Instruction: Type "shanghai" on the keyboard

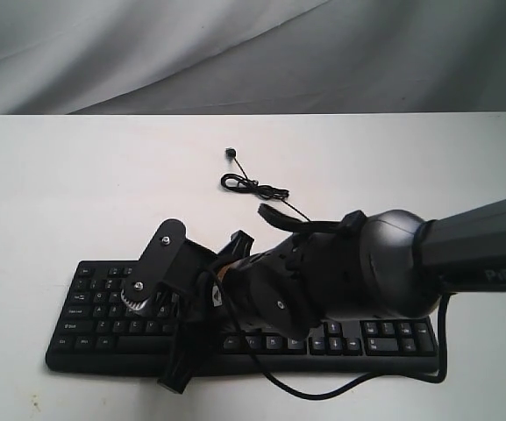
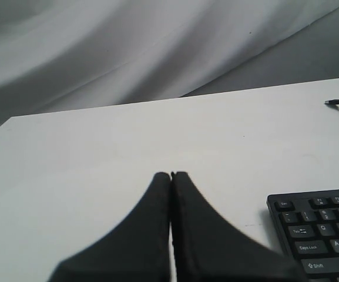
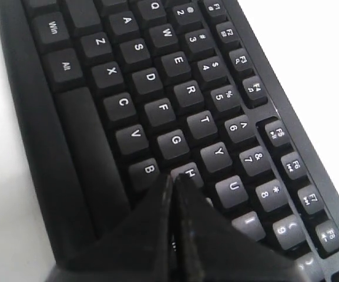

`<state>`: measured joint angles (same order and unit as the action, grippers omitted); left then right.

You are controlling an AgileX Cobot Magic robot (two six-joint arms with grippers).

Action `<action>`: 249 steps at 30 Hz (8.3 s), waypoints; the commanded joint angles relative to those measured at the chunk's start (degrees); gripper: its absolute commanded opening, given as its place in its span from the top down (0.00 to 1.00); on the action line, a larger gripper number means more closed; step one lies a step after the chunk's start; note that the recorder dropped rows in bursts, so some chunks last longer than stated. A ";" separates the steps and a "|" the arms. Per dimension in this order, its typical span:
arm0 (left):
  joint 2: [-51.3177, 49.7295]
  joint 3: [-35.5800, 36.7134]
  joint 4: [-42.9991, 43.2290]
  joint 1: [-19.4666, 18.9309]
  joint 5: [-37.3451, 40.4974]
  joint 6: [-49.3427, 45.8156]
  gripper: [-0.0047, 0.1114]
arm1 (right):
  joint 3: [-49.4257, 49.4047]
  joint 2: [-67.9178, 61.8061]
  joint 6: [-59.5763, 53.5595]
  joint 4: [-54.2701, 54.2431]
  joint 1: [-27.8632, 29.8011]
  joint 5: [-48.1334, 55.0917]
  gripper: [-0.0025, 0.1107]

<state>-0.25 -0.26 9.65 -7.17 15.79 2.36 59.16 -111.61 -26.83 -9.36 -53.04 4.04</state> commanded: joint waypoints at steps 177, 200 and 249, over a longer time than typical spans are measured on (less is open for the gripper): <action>0.25 0.26 -0.10 0.42 -0.57 0.25 0.96 | 12.23 -1.90 1.53 5.67 1.05 5.65 0.98; 0.25 0.26 -0.10 0.42 -0.57 0.25 0.96 | 26.93 -15.80 1.53 2.89 -4.69 7.00 0.98; 0.25 0.26 -0.10 0.42 -0.57 0.25 0.96 | 1.87 3.21 2.01 4.06 5.12 4.95 0.98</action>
<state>-0.25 -0.26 9.65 -7.17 15.79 2.36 61.59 -108.86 -25.08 -5.54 -48.45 10.34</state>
